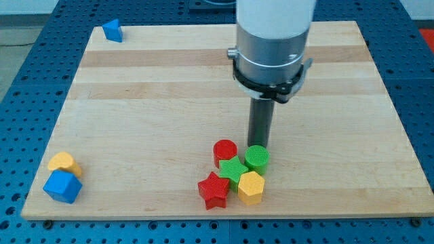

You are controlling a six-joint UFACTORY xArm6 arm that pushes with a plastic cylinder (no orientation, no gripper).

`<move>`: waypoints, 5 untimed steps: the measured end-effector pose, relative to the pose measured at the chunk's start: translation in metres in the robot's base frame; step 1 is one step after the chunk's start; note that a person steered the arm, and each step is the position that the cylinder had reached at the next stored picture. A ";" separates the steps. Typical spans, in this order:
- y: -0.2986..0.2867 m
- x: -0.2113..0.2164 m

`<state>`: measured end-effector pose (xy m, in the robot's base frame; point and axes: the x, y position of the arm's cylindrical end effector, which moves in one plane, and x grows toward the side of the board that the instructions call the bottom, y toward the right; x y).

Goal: Touch the triangle with the arm

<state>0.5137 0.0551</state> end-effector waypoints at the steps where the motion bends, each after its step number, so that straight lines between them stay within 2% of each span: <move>1: 0.008 0.006; 2: 0.014 0.007; 3: 0.013 -0.029; 4: -0.034 -0.054; 5: -0.115 -0.088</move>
<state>0.4260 -0.0594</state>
